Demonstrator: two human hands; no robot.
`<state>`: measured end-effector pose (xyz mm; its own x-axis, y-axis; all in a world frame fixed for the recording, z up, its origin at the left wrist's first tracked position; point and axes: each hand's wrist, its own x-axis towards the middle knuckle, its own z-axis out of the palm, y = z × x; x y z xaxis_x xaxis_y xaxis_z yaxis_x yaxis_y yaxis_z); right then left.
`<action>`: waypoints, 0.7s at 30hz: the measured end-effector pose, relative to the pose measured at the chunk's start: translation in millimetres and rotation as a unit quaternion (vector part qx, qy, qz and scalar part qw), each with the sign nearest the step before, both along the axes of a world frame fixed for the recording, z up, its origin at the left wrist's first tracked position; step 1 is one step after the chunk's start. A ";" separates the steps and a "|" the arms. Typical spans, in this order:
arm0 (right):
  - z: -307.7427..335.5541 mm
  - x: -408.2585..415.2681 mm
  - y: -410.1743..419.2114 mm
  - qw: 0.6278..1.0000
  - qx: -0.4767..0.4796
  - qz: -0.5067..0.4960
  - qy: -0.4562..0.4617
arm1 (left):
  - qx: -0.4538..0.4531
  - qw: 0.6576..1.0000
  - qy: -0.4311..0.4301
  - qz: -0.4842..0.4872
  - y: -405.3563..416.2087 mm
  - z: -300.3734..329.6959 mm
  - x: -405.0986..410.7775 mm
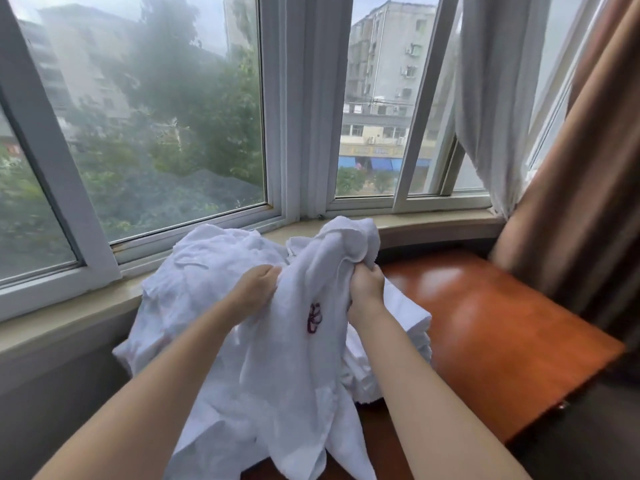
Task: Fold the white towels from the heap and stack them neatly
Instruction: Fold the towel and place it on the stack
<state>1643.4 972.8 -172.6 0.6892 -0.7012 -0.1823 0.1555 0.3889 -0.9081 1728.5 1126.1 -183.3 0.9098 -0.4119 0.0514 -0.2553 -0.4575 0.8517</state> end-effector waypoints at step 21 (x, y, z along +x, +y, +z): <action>-1.1 -77.4 -298.2 0.960 -0.133 0.248 0.007 | -0.136 0.951 0.278 -0.021 -314.7 29.9 -75.6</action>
<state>1566.0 674.5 -173.6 0.9492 -0.3101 -0.0538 -0.0015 0.1666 -0.9860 1652.9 811.5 -153.5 0.8100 -0.4894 -0.3231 0.2557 -0.2010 0.9456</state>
